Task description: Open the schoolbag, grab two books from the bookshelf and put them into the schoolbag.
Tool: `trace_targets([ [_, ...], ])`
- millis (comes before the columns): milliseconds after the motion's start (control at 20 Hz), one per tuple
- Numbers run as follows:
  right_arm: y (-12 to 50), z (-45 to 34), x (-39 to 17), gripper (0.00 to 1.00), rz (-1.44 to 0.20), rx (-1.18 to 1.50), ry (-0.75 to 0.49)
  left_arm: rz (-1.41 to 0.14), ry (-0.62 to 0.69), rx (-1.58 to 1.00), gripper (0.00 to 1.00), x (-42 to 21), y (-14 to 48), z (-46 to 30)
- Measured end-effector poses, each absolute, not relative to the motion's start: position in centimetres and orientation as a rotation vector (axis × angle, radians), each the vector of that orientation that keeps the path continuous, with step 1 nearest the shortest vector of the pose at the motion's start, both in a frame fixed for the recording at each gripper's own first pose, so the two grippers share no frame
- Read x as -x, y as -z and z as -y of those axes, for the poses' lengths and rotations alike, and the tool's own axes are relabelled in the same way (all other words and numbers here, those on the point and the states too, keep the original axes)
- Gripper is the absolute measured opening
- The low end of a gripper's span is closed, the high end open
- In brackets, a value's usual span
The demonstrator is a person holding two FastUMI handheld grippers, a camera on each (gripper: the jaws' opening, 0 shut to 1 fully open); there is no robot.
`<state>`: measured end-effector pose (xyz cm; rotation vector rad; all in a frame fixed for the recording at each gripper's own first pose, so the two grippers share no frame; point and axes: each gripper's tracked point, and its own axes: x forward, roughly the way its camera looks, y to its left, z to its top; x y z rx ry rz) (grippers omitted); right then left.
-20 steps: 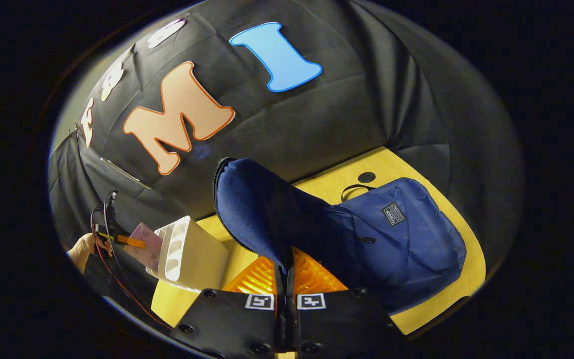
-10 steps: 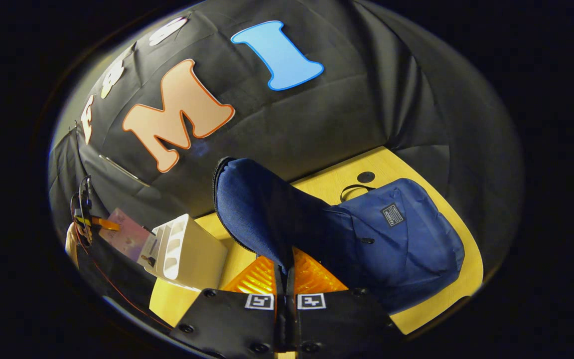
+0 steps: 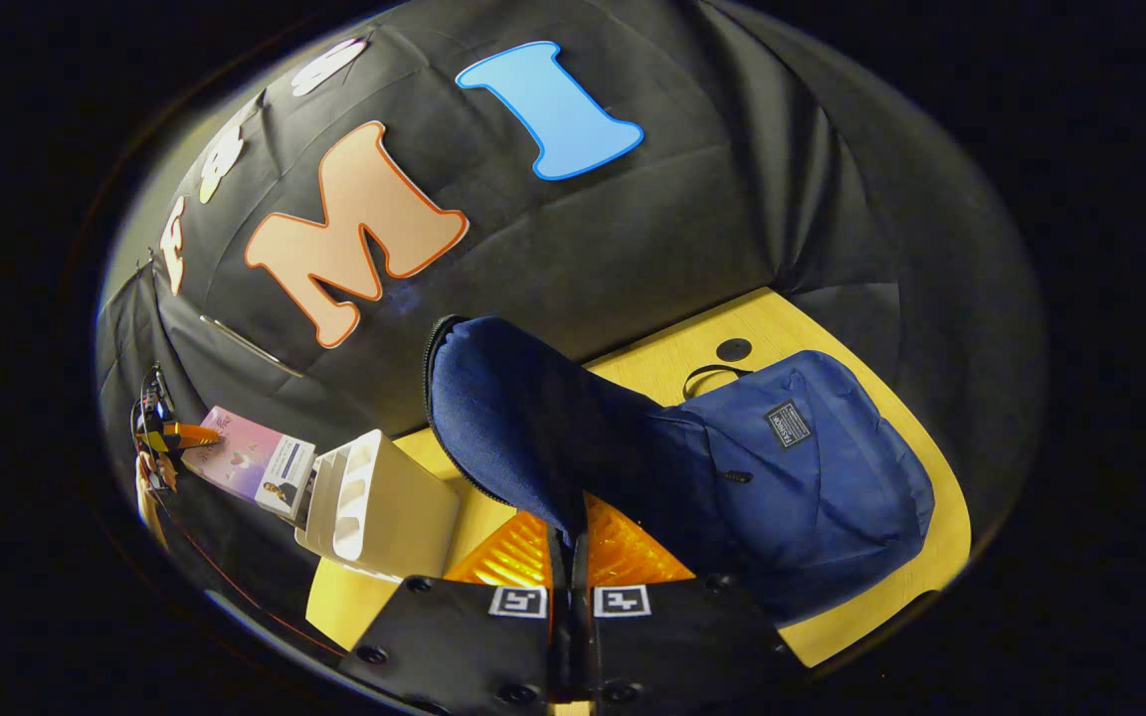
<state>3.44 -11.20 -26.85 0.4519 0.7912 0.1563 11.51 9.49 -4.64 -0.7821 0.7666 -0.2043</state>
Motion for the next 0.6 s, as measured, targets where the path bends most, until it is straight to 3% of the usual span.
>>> trace_targets([
  [350, 26.3, 11.7, -3.3, 0.01, -0.766, -0.514, -0.155, -0.790, 0.306, 0.825, 0.33, -13.4, 7.4, 2.0],
  [600, 25.7, 12.7, -2.9, 0.05, -0.776, -0.547, -0.179, -0.868, 0.421, 0.873, 0.34, -13.3, 10.0, 13.3],
])
